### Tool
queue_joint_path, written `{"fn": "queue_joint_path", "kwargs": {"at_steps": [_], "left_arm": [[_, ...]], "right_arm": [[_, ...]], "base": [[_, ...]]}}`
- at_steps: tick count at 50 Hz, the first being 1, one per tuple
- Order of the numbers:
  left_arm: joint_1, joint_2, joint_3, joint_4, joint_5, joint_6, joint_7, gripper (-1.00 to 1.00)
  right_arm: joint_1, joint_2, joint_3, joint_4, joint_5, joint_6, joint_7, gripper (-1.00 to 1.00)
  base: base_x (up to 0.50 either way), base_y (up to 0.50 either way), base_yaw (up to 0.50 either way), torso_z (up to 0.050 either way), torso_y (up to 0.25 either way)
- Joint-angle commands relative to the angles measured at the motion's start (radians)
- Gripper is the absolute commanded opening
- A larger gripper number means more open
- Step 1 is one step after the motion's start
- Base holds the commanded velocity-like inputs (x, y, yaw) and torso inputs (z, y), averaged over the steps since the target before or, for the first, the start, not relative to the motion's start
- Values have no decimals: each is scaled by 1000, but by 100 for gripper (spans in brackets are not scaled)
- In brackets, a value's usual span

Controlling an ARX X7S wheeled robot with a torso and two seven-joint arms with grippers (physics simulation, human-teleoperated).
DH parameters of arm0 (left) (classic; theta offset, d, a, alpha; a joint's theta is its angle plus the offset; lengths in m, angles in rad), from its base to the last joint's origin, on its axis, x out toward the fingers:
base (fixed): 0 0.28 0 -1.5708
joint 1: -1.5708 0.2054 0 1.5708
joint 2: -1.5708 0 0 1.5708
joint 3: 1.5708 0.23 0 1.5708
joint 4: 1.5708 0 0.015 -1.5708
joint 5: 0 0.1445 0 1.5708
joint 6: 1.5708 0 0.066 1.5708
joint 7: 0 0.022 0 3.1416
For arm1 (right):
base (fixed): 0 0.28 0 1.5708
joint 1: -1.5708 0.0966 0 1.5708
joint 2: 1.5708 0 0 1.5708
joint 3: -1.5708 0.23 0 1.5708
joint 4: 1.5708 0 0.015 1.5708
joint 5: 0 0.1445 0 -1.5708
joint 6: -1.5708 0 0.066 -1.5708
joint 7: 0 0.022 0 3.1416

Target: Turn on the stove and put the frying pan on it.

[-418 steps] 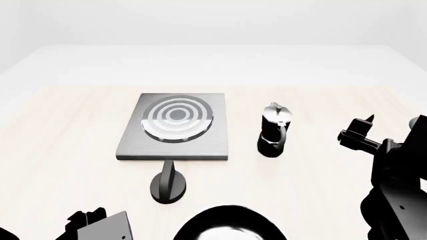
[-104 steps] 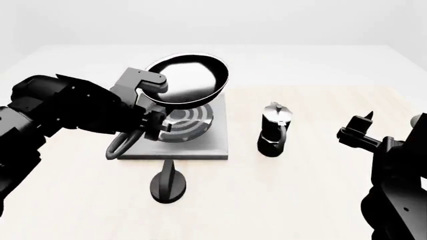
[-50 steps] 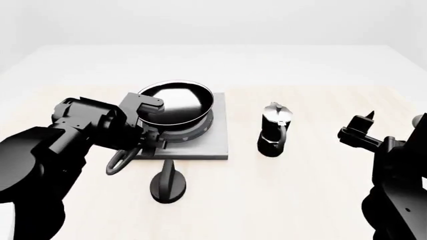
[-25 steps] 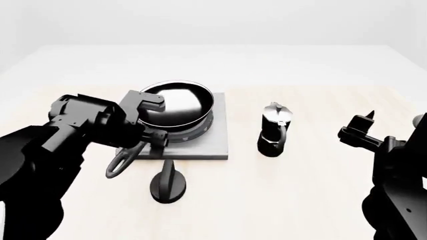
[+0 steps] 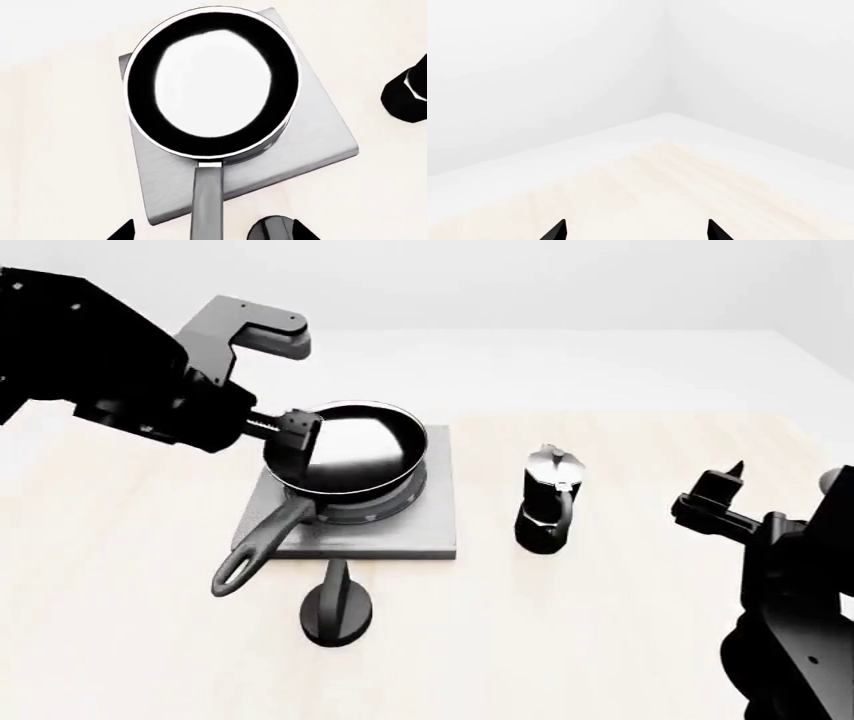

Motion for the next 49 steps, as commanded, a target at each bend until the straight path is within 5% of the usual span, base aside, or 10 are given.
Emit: {"fn": "queue_joint_path", "kwargs": {"at_steps": [1,5,13,19,30,49], "left_arm": [[-137,-99,-81,193,-135,-119,-106,100],[-115,-157,-164,319,-187,-35,-86,100],[129,-374,-319,930,-24,357,-161,100],[250,-431,-326,1123,-4,452,-193,100],[260,-384,-294,1143,53,439,-177,100],[279,-376,-295,1155,76,459,-174,100]], "right_arm": [[-1,1,-6,1,2,-2,1,100],[-2,3,-6,-5,5,0,1,100],[-6,3,-22,-20,6,-4,-2,100],[2,15,-61,-46,-1,-61,-46,100],[150,43,-122,-101,76,-32,-141,100],[143,91,-205,-225,80,-95,-233,100]], "base": [[0,0,0,0,0],[0,0,0,0,0],[0,0,0,0,0],[0,0,0,0,0],[0,0,0,0,0],[0,0,0,0,0]]}}
